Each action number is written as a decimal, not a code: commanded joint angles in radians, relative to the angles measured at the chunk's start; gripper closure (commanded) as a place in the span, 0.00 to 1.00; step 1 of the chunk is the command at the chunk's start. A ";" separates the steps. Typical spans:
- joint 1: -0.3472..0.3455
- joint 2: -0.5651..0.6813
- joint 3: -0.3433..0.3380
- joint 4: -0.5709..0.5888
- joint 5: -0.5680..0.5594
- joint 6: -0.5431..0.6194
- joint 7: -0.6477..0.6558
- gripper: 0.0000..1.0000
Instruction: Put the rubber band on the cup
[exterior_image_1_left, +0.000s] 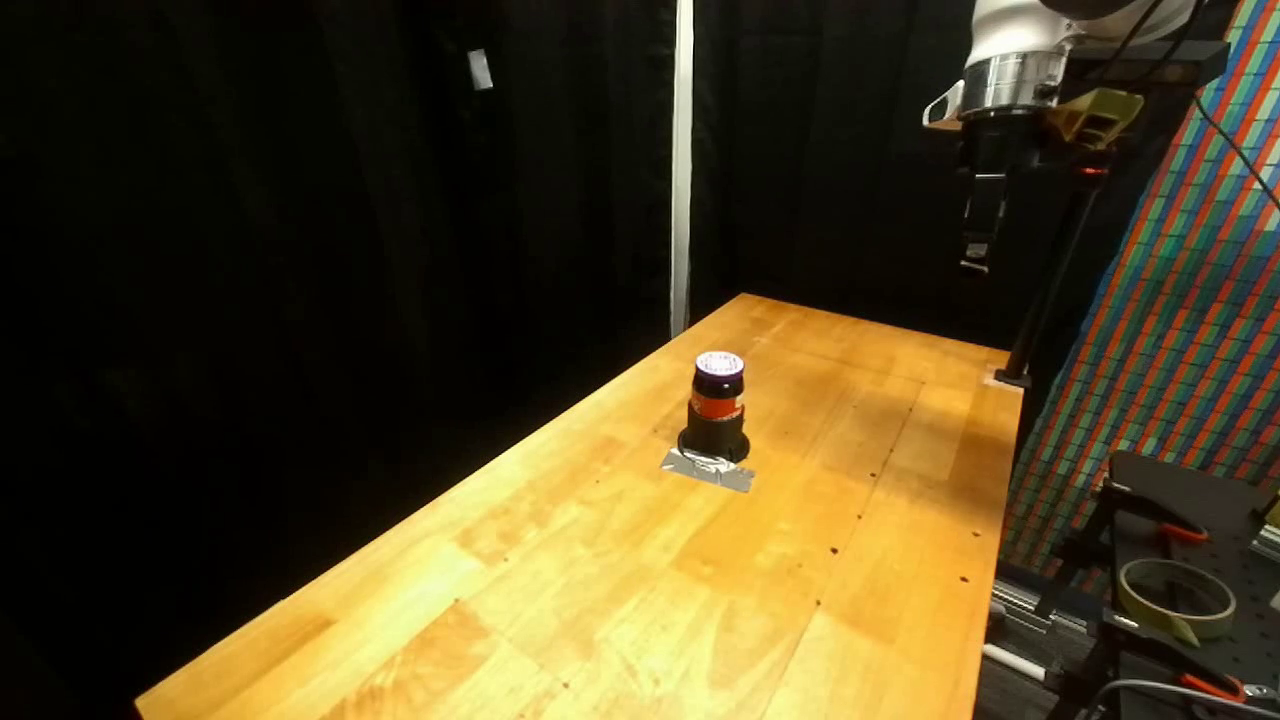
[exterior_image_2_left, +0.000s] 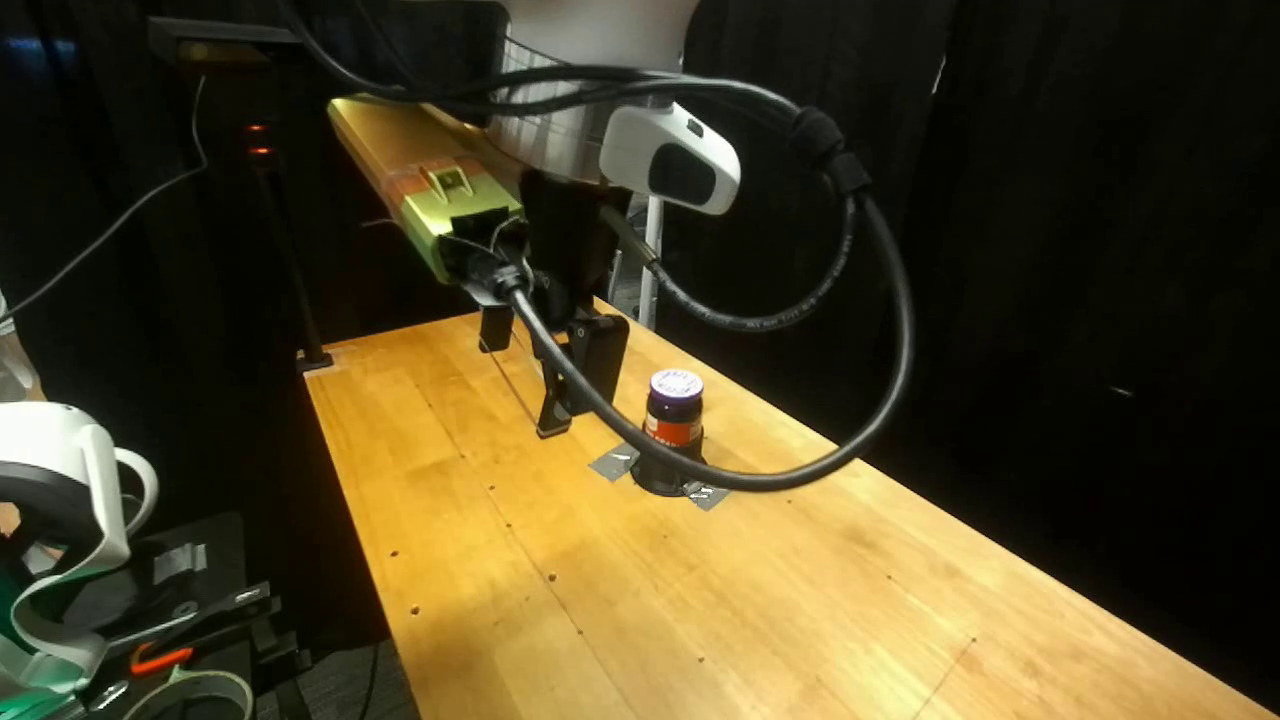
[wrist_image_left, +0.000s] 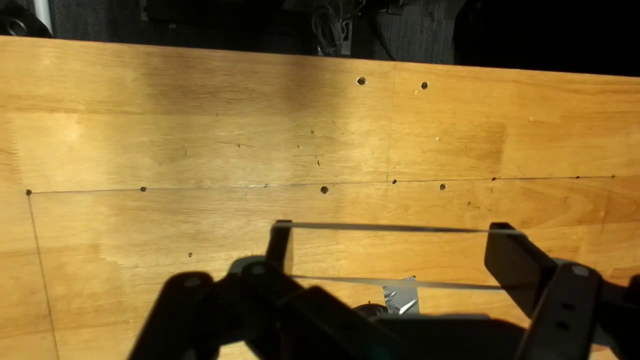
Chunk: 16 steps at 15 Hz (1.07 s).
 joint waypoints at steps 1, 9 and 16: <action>-0.024 0.001 0.023 0.001 0.005 -0.002 -0.004 0.00; 0.020 0.232 0.148 0.258 -0.050 0.097 0.112 0.00; 0.077 0.585 0.216 0.632 -0.250 0.162 0.287 0.00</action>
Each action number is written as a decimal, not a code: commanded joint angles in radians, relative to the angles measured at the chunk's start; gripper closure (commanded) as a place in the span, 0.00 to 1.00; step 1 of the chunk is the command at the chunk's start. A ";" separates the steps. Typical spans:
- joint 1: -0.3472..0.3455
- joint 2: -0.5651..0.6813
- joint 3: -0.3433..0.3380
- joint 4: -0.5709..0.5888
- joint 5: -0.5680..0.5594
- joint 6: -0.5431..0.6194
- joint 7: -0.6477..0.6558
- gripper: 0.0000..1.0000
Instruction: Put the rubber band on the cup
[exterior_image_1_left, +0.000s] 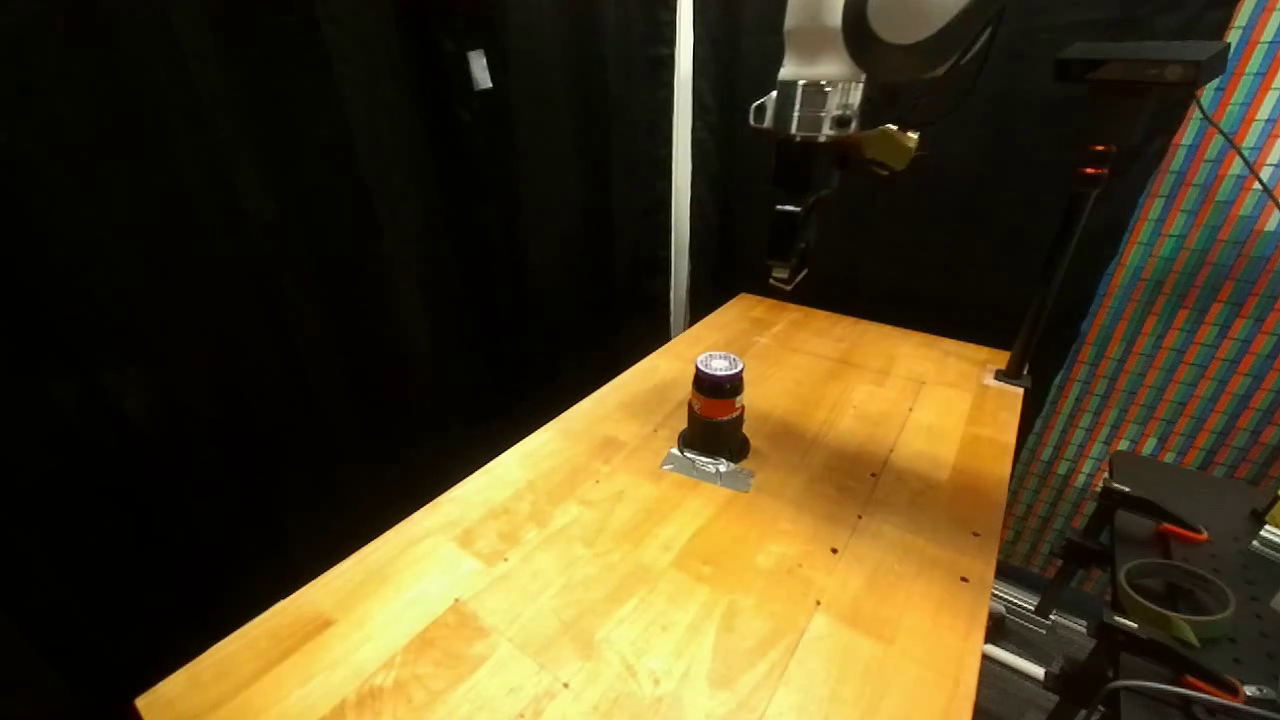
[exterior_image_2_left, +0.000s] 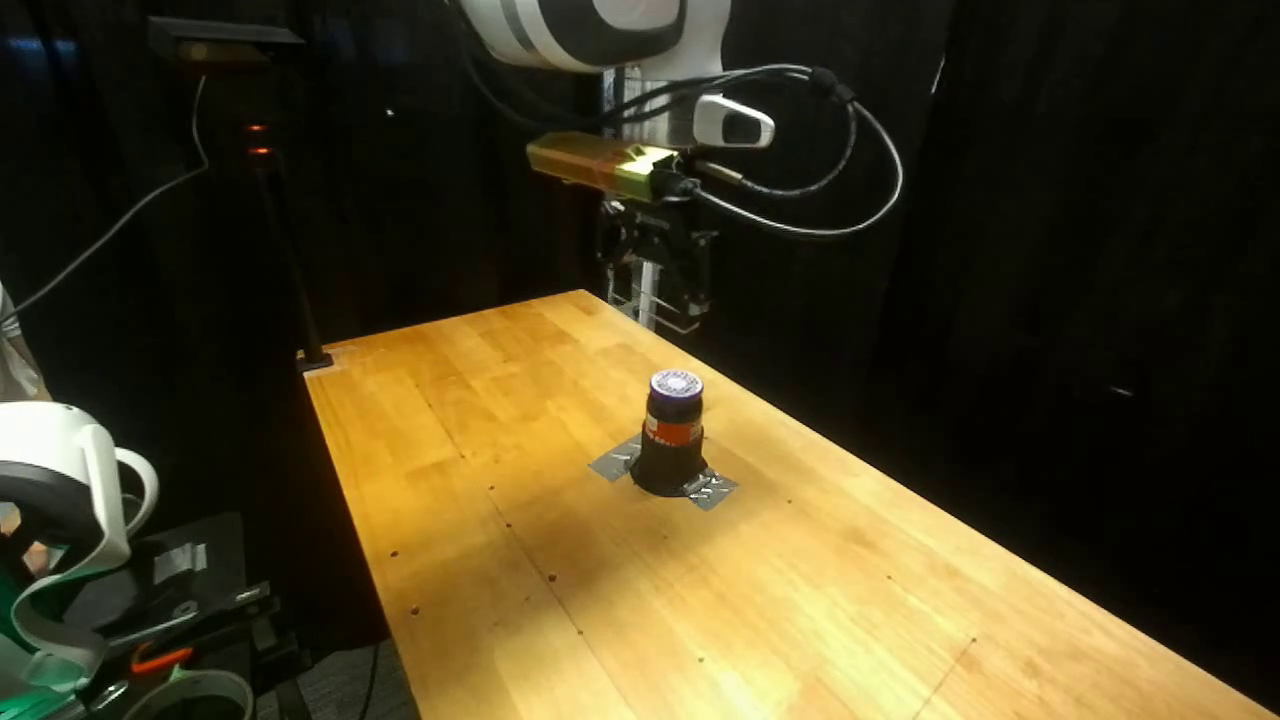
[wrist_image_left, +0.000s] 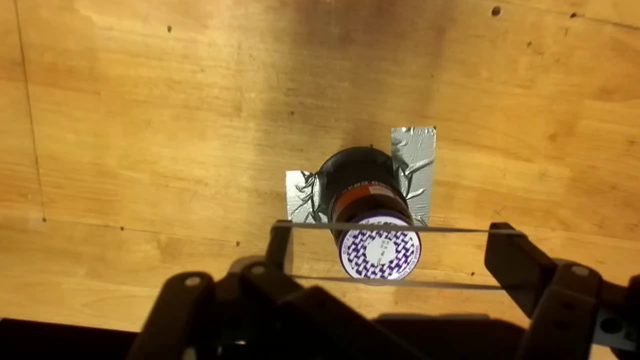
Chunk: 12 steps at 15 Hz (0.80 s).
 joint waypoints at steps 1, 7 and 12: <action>0.023 0.203 0.009 0.238 -0.069 -0.013 0.059 0.00; 0.024 0.404 0.010 0.436 -0.050 -0.025 0.036 0.00; 0.014 0.503 0.018 0.532 -0.031 -0.073 0.021 0.00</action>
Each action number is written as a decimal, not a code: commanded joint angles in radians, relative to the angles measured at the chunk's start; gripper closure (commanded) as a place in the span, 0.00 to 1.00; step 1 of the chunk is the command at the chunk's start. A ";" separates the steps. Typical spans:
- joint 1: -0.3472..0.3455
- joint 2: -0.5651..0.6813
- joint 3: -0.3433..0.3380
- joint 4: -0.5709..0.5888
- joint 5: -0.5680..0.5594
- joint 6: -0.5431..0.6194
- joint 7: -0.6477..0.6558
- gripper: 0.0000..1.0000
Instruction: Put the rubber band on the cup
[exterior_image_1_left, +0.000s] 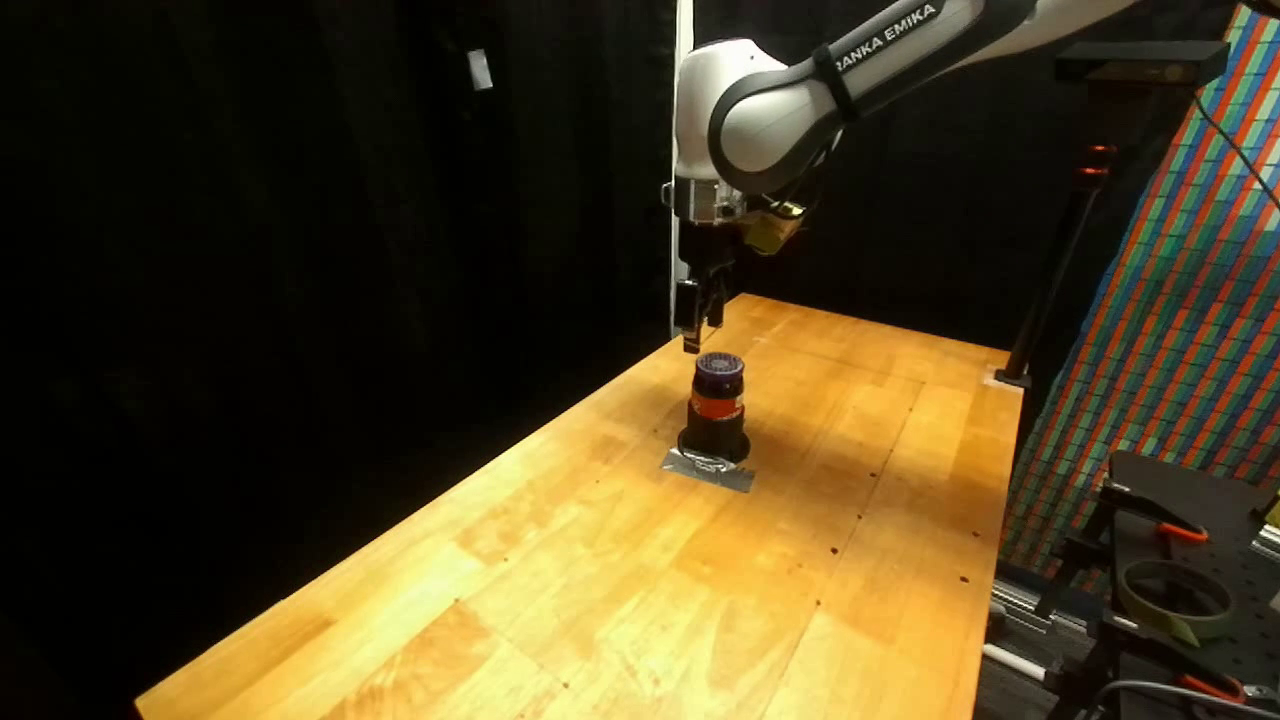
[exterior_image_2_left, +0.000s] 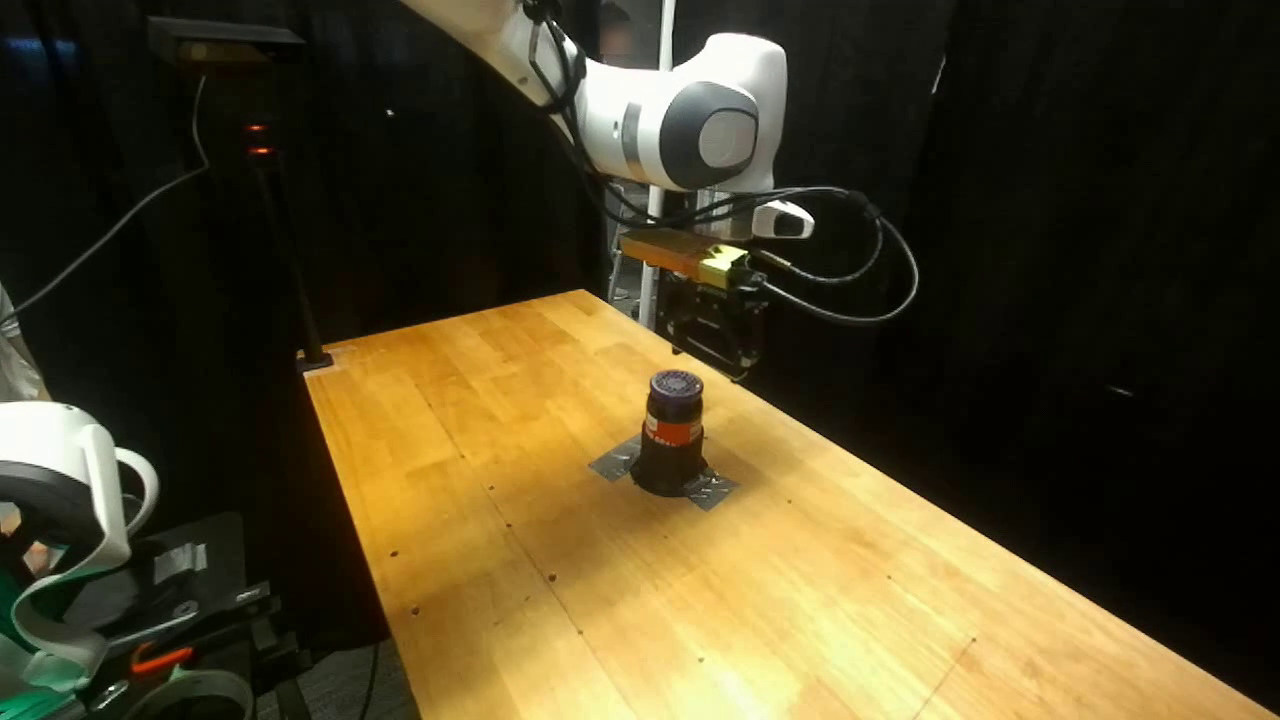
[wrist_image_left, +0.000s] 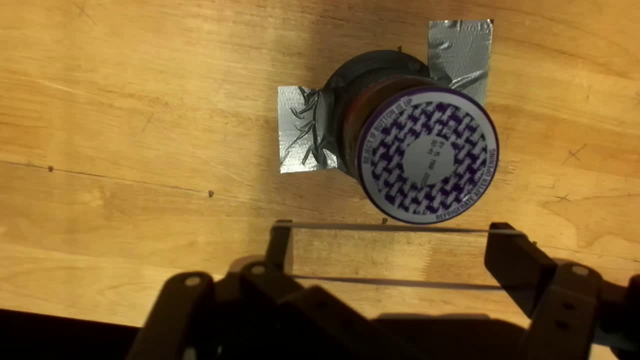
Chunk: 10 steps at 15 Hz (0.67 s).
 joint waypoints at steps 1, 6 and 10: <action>-0.008 0.085 0.012 0.119 0.009 -0.061 -0.012 0.00; -0.006 0.140 0.019 0.170 0.011 -0.098 -0.016 0.00; -0.008 0.164 0.022 0.194 0.016 -0.157 -0.019 0.00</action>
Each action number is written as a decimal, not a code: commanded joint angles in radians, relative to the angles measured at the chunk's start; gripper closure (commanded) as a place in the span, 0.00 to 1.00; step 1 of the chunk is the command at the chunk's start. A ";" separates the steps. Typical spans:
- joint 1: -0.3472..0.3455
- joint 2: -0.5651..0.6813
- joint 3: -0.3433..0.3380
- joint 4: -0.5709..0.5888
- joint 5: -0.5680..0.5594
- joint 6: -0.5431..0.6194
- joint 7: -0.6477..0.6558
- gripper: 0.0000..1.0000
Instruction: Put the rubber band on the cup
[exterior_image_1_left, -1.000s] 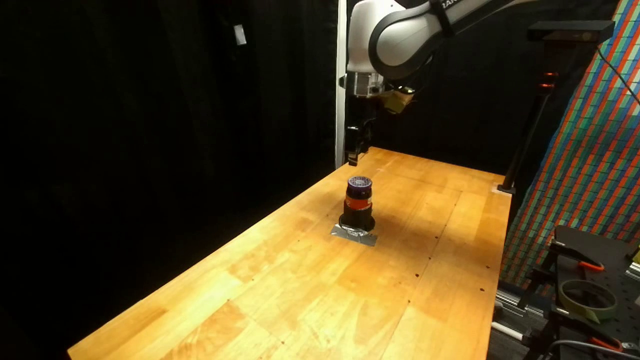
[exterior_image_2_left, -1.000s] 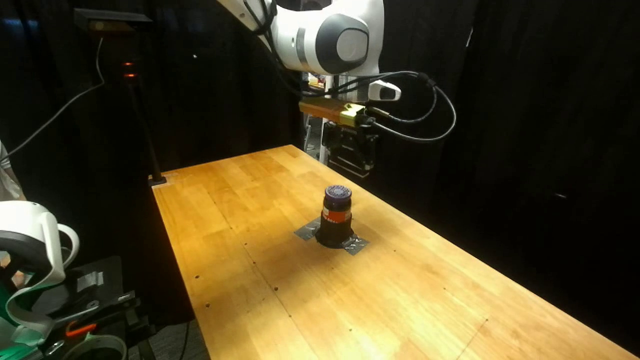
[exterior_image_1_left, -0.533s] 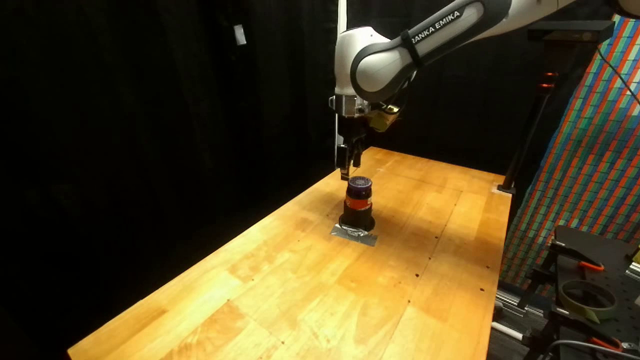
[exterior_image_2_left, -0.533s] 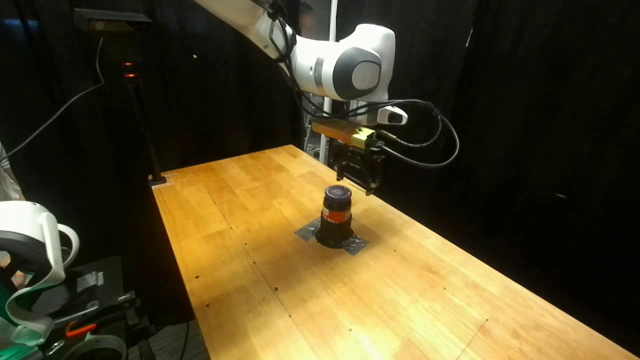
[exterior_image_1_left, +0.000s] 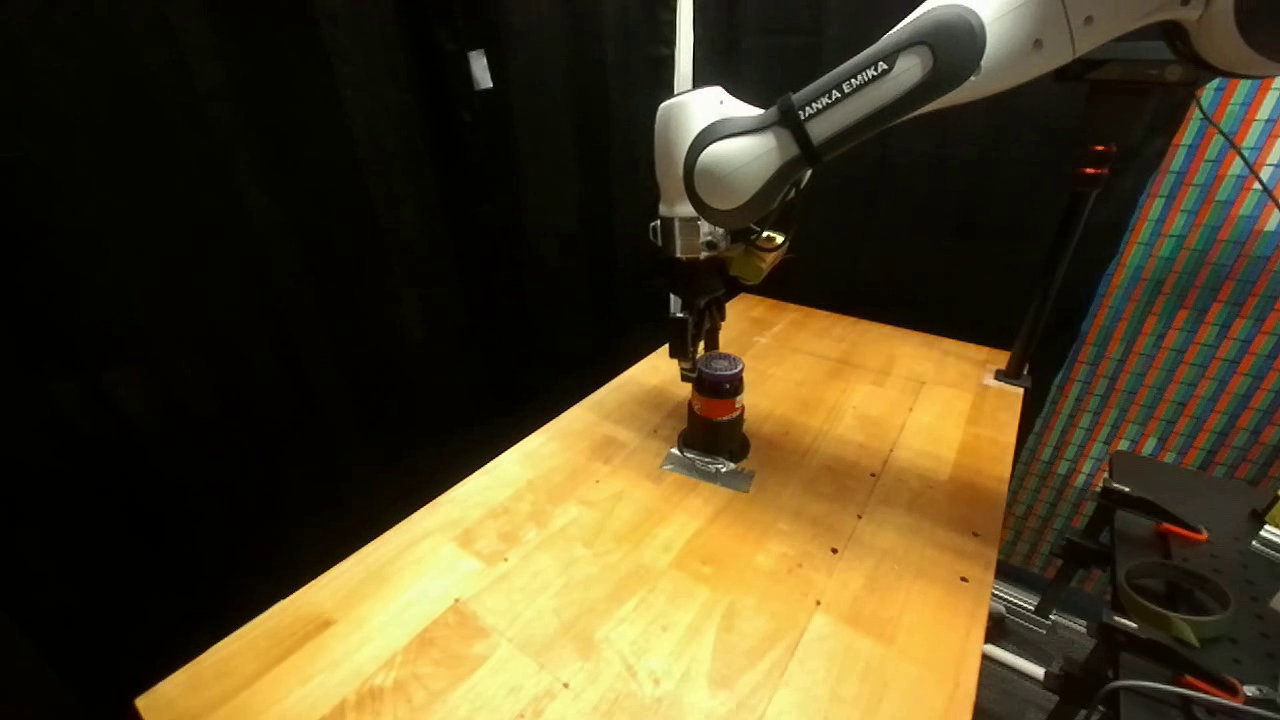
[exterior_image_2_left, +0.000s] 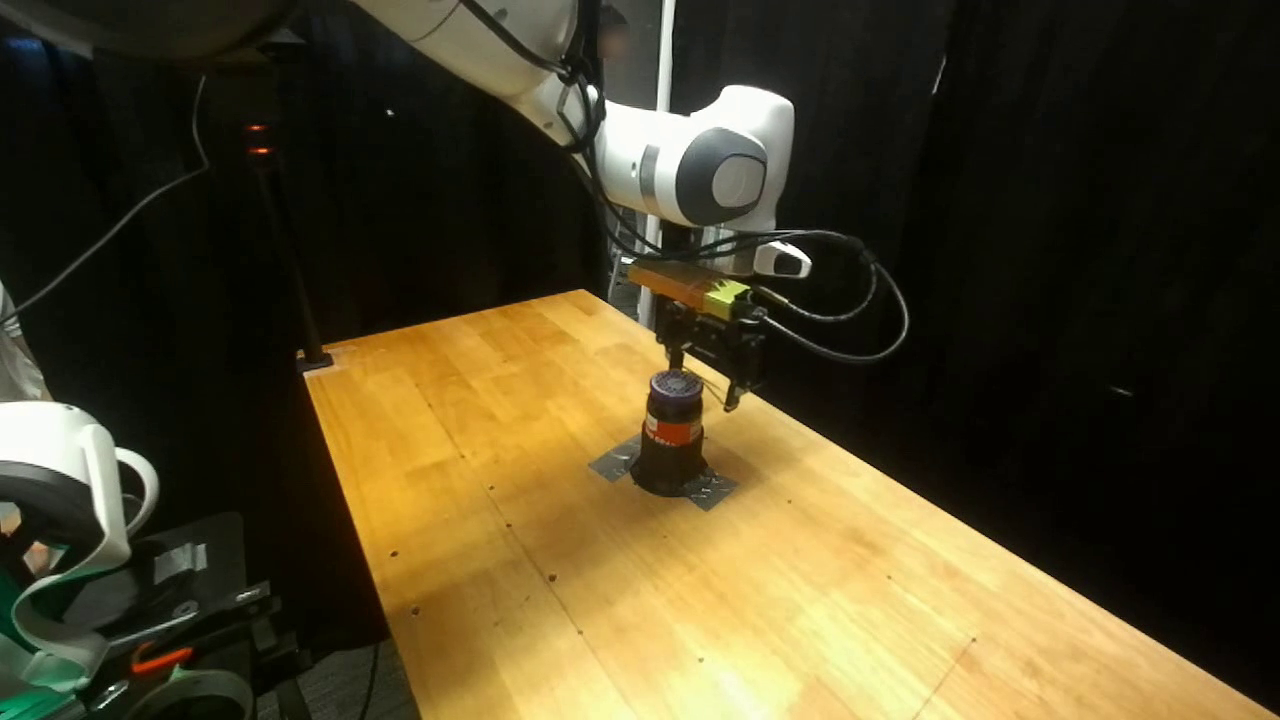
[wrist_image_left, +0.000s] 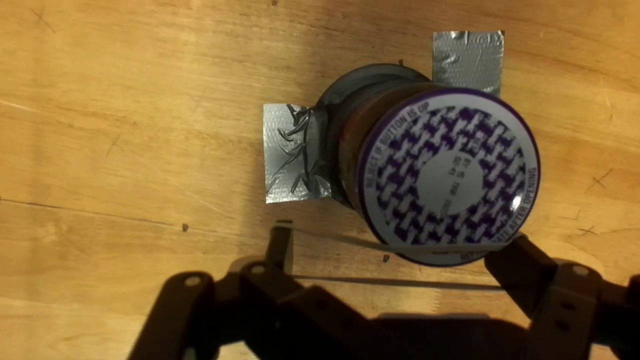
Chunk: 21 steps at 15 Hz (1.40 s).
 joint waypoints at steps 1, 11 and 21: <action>-0.008 0.041 0.015 0.080 0.020 -0.112 -0.013 0.00; -0.007 0.072 0.018 0.172 0.049 -0.390 0.001 0.00; -0.018 0.043 0.011 0.141 0.070 -0.342 0.026 0.00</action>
